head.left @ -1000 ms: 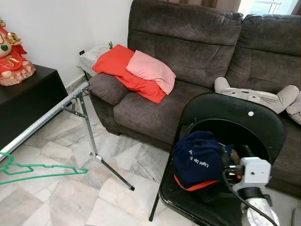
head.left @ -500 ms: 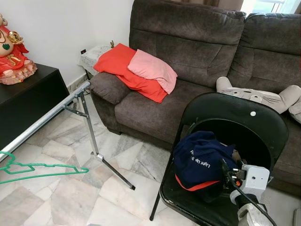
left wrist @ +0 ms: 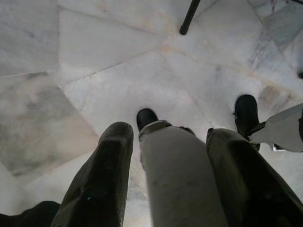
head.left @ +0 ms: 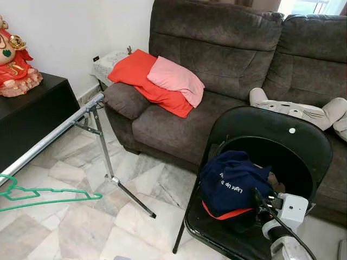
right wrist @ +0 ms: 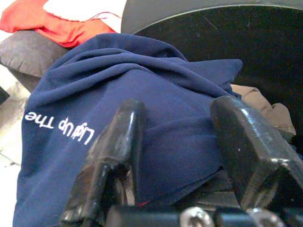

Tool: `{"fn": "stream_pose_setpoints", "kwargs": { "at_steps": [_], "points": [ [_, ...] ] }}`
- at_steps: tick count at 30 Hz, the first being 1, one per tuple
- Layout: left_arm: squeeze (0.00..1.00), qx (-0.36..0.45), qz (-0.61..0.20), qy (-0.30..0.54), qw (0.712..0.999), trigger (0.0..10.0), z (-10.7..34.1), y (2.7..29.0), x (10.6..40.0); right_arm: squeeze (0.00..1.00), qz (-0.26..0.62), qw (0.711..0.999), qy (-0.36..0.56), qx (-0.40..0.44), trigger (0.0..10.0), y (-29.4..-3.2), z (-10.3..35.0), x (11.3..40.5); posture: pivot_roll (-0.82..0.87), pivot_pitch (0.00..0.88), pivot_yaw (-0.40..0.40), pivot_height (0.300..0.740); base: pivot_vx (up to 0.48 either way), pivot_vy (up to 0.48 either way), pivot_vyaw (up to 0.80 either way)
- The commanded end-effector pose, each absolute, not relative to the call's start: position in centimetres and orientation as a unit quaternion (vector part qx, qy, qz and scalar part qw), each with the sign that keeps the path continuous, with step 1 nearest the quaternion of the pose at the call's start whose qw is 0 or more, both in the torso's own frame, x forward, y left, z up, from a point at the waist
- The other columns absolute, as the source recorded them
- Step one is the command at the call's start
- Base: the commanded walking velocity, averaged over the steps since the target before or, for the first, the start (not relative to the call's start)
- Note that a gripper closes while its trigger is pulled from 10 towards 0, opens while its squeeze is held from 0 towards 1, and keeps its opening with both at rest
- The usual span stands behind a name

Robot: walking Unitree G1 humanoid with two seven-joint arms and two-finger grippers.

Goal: Hang hanger

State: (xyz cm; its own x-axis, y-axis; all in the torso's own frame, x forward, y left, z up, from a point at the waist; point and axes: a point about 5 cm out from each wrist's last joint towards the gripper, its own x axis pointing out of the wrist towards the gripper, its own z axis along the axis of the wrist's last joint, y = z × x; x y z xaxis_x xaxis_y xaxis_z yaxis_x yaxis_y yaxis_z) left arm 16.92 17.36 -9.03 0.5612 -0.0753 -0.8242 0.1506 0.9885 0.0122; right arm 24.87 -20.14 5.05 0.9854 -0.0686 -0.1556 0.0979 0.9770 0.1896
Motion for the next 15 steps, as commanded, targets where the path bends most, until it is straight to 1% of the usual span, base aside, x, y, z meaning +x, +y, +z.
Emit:
{"fn": "stream_pose_setpoints", "kwargs": {
  "at_steps": [1, 5, 6, 7, 12, 13, 14, 15],
  "points": [
    [0.00, 0.050, -0.058, 0.488, 0.869, 10.0, -9.6, 19.0, 15.1, 0.00, -0.044, 0.990, 0.078, 0.105, 10.0, -20.3, 4.8, 24.9, -0.02, 0.099, 0.016, 0.740, 0.000, 0.000, 0.00],
    [0.00, 0.051, -0.056, 0.489, 0.869, 10.0, -9.6, 19.6, 15.0, 0.00, -0.043, 0.990, 0.080, 0.108, 10.0, -20.3, 4.7, 25.0, -0.02, 0.099, 0.016, 0.740, 0.000, 0.000, 0.00],
    [0.00, 0.054, -0.053, 0.491, 0.868, 10.0, -9.5, 20.5, 14.7, 0.00, -0.040, 0.989, 0.085, 0.111, 10.0, -20.1, 4.5, 25.0, -0.02, 0.099, 0.016, 0.740, 0.000, 0.000, 0.00],
    [0.00, 0.055, -0.052, 0.491, 0.868, 10.0, -9.5, 20.7, 14.6, 0.00, -0.039, 0.989, 0.086, 0.112, 10.0, -20.1, 4.4, 25.0, -0.02, 0.099, 0.016, 0.740, 0.000, 0.000, 0.00],
    [0.00, 0.057, -0.052, 0.492, 0.867, 10.0, -9.5, 20.9, 14.6, 0.00, -0.032, 0.989, 0.091, 0.114, 10.0, -19.7, 4.1, 24.9, -0.02, 0.101, 0.018, 0.740, 0.000, 0.000, 0.00],
    [0.00, 0.058, -0.053, 0.492, 0.867, 10.0, -9.5, 20.9, 14.6, 0.00, -0.030, 0.989, 0.092, 0.114, 5.3, -19.6, 4.0, 24.8, -0.01, 0.102, 0.018, 0.740, 0.000, 0.000, 0.00],
    [0.00, 0.058, -0.053, 0.492, 0.867, 10.0, -9.5, 20.9, 14.6, 0.00, -0.030, 0.989, 0.092, 0.114, 5.3, -19.6, 4.0, 24.8, -0.01, 0.102, 0.018, 0.740, 0.000, 0.000, 0.00],
    [0.00, 0.058, -0.053, 0.492, 0.867, 10.0, -9.5, 20.9, 14.6, 0.00, -0.029, 0.989, 0.092, 0.115, 2.7, -19.6, 4.0, 24.8, -0.01, 0.102, 0.018, 0.740, 0.000, 0.000, 0.00]
  ]
}}
